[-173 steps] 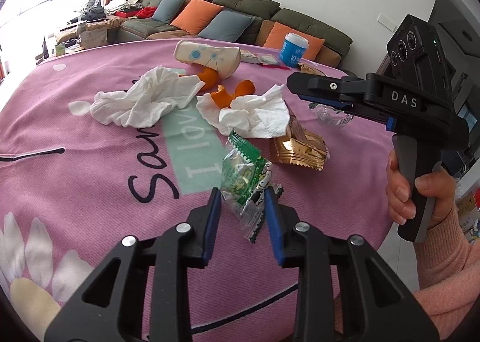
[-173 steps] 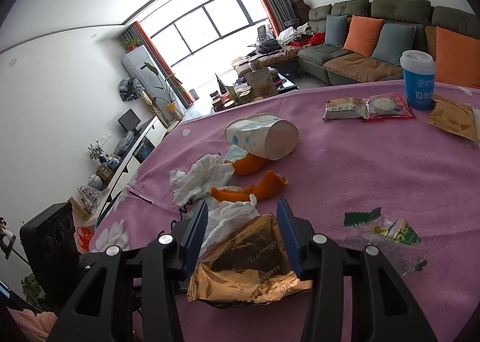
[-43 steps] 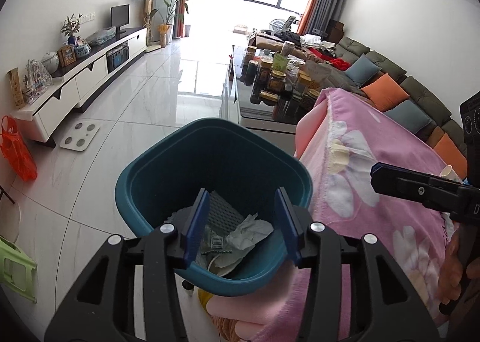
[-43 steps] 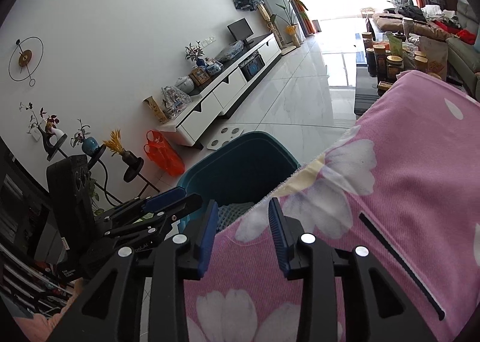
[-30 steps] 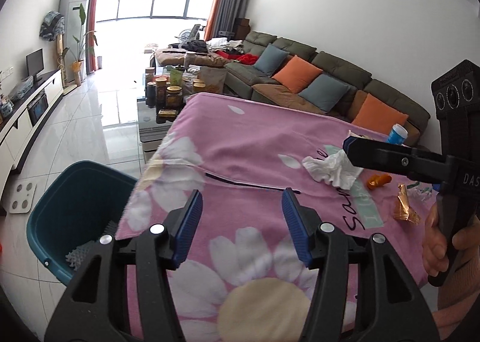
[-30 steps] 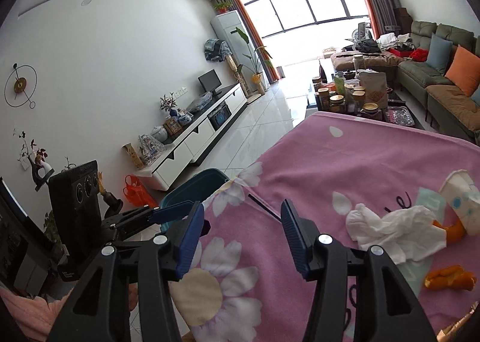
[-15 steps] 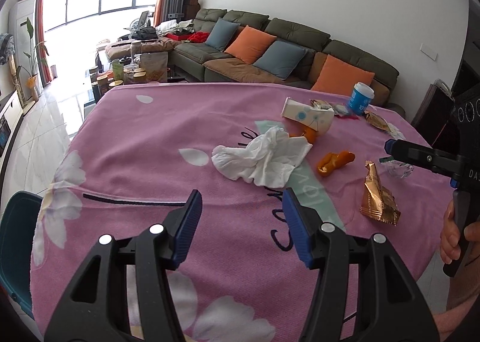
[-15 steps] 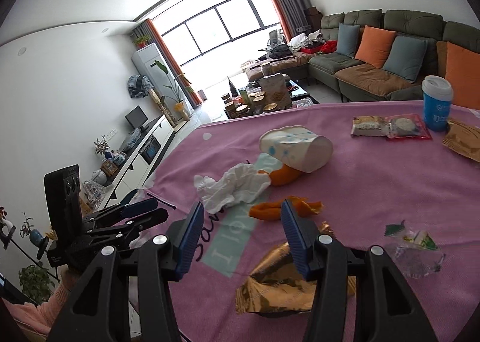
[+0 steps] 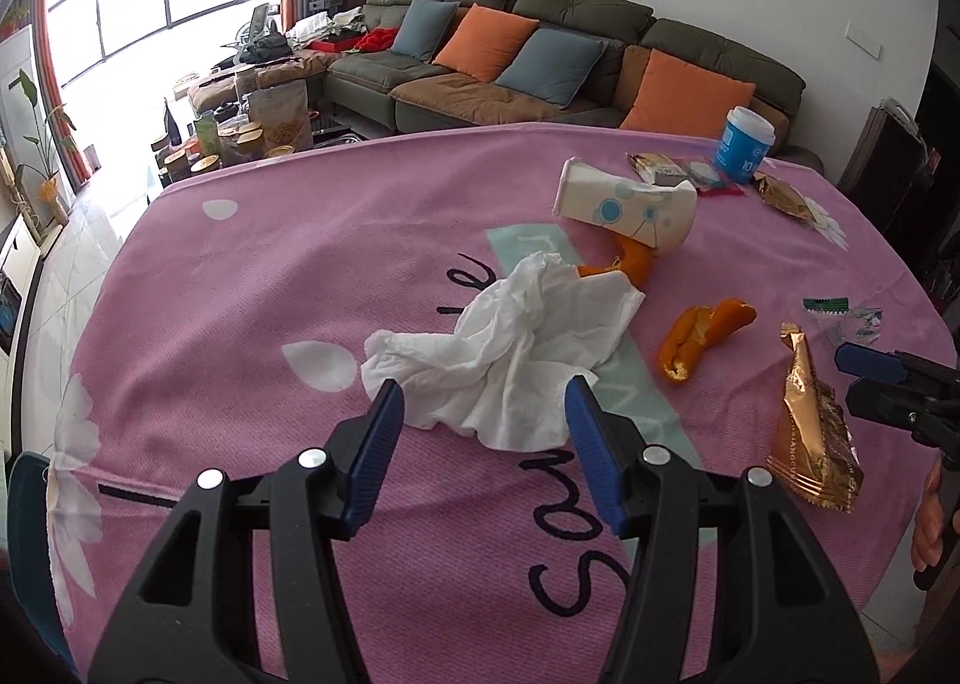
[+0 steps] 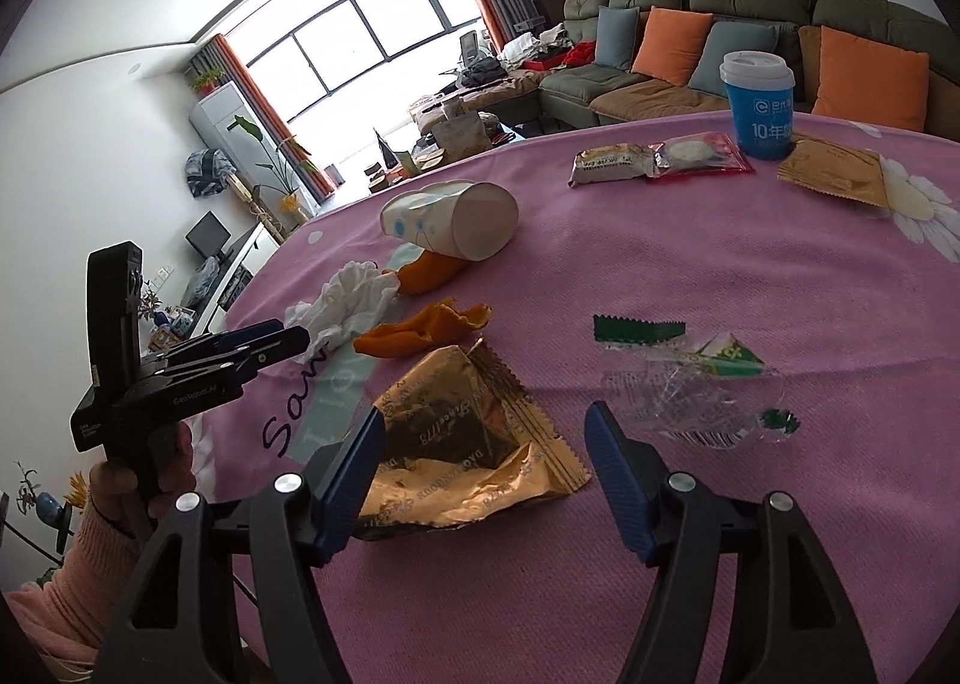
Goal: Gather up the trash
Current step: 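Grasp a large white tissue with the left gripper while the right grasps the brown chip bag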
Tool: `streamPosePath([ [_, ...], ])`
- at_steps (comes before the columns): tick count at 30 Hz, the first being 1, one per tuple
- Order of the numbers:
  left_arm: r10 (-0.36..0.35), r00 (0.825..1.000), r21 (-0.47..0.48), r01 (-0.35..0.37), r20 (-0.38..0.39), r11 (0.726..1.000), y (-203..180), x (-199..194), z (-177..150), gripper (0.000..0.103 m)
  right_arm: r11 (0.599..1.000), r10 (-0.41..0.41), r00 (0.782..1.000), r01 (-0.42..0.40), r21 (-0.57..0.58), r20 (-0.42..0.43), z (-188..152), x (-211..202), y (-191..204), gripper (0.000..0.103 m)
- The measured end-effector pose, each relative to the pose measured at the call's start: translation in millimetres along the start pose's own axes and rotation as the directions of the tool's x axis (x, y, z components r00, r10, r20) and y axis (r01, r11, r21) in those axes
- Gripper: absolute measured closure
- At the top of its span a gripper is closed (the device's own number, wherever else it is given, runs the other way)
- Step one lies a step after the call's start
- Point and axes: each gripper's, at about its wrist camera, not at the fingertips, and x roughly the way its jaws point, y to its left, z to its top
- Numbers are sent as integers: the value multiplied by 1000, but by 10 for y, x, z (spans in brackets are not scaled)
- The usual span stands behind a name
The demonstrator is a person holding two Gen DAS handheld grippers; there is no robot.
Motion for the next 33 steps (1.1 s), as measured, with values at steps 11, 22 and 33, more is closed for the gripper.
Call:
streamPosePath([
  [11,21,999,-18,-22,-41,1000,46,140,22,83,999,-2,998,-1,-45,-64,-59,155,118,46],
  [22,-1,1000,-77,2,12,997,154,-149,-147,98,996,38,995,-45,-74,-87,-110,204,223,92],
  [33,-12,998,-139,20,58,990,352,-531,-393,98,986,145,987,-150,-70,-66,48,271,337,46],
])
